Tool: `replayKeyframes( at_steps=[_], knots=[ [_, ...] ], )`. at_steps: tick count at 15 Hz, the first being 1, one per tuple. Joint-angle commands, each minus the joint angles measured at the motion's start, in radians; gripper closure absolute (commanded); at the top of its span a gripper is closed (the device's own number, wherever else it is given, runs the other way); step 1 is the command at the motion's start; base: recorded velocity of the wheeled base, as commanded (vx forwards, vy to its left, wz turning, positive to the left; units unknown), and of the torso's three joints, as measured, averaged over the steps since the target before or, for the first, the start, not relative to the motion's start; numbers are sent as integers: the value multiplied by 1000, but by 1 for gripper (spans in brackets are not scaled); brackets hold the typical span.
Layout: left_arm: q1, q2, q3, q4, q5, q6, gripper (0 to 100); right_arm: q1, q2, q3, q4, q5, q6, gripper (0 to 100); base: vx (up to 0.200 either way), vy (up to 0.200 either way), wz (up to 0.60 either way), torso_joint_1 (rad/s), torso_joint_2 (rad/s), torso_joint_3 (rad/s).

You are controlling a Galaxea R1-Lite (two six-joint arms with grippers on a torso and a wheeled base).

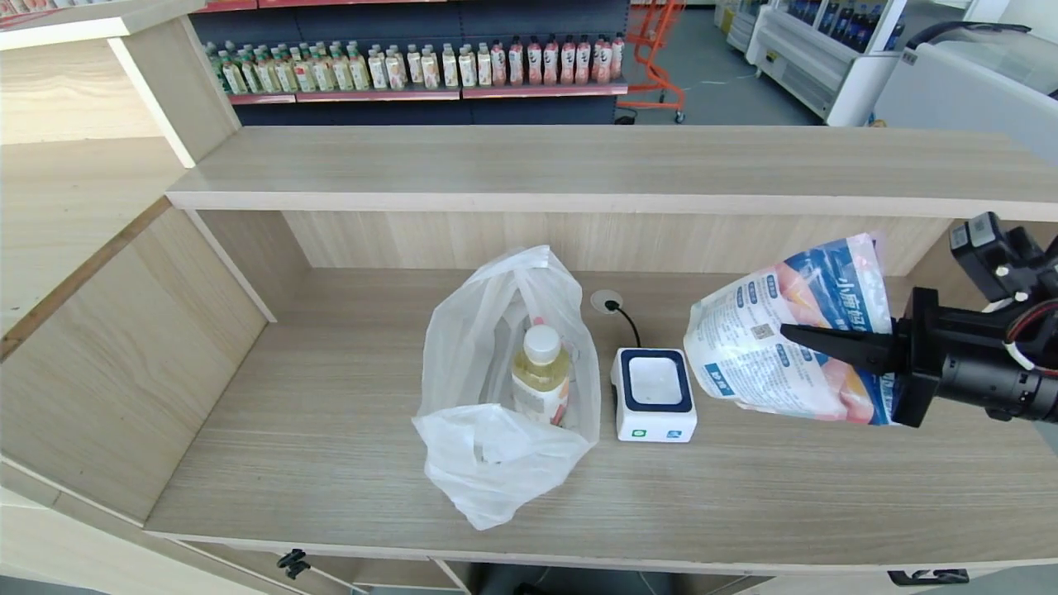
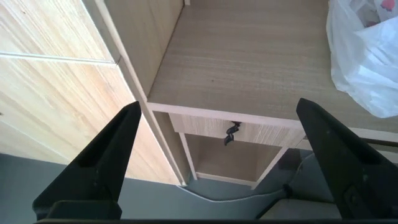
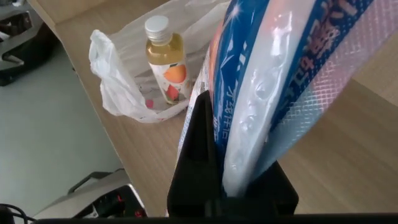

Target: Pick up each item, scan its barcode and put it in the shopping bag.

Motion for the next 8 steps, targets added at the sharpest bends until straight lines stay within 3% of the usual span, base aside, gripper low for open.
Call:
replayKeyframes(
  at_steps=[1, 5, 8],
  knots=[
    [-2, 2, 0, 1, 1, 0, 0, 0, 59, -2, -15, 2, -1, 100, 200, 0, 0, -7, 7, 7],
    [-2, 0, 0, 1, 2, -3, 0, 0, 151, -24, -78, 0, -19, 100, 0, 0, 0, 0, 0, 0],
    [-2, 0, 0, 1, 2, -3, 0, 0, 240, -44, -88, 0, -129, 100, 0, 0, 0, 0, 0, 0]
  ],
)
